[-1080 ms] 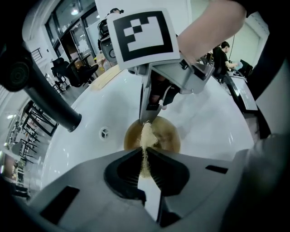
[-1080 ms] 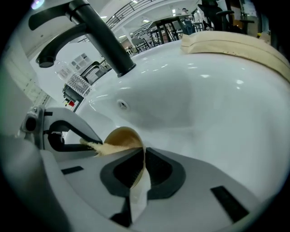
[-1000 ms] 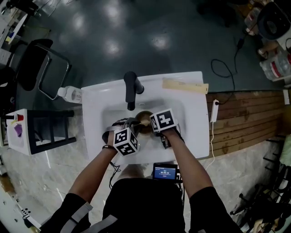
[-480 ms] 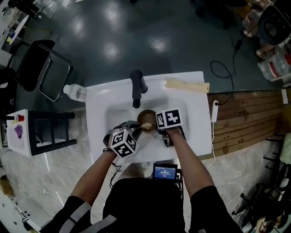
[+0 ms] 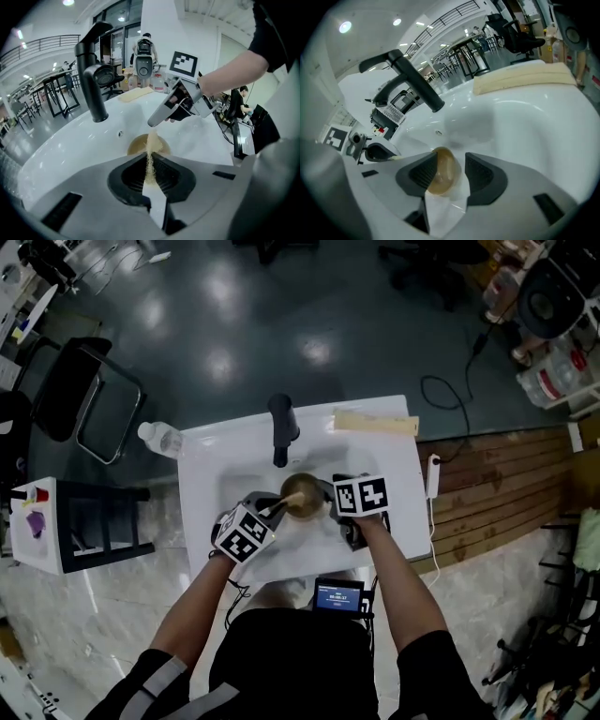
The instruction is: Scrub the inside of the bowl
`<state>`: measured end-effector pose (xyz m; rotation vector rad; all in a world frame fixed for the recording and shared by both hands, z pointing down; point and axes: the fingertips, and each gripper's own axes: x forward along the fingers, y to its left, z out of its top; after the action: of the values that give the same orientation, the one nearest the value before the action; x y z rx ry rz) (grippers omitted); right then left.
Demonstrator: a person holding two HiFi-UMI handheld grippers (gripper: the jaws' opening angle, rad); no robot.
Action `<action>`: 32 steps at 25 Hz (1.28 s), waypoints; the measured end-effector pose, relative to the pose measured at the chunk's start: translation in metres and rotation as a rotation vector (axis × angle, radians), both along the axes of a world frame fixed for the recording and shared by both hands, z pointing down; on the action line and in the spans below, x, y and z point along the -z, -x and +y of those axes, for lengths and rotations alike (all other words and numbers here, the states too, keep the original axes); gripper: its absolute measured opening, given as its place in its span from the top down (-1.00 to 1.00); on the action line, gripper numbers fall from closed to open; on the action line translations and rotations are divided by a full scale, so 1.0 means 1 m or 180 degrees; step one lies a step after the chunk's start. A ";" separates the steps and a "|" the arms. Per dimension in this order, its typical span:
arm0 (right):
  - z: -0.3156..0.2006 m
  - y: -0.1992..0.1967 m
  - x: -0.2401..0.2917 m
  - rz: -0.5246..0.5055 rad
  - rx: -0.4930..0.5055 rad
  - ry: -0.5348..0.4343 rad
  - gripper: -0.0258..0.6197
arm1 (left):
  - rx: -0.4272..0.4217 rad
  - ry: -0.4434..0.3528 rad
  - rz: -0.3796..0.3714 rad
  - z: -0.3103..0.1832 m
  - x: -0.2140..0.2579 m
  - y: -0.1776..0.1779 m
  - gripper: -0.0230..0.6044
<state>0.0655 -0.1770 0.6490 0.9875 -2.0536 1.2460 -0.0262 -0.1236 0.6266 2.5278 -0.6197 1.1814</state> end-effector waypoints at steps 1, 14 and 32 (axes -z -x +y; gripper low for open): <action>0.000 -0.001 0.007 -0.0005 0.0013 -0.0106 0.41 | 0.0066 0.0024 0.0069 -0.002 0.003 0.002 0.86; 0.059 -0.013 0.109 0.0541 0.0285 -0.1477 0.89 | 0.1008 0.0350 0.1802 0.017 0.078 0.030 0.86; 0.166 -0.038 0.166 0.0892 0.0570 -0.2055 0.89 | 0.1107 0.0115 0.2321 0.103 0.126 0.019 0.86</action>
<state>0.1039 -0.0110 0.4830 1.1363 -2.2866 0.3155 -0.0452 -0.0205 0.5011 2.4304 -0.7686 0.1213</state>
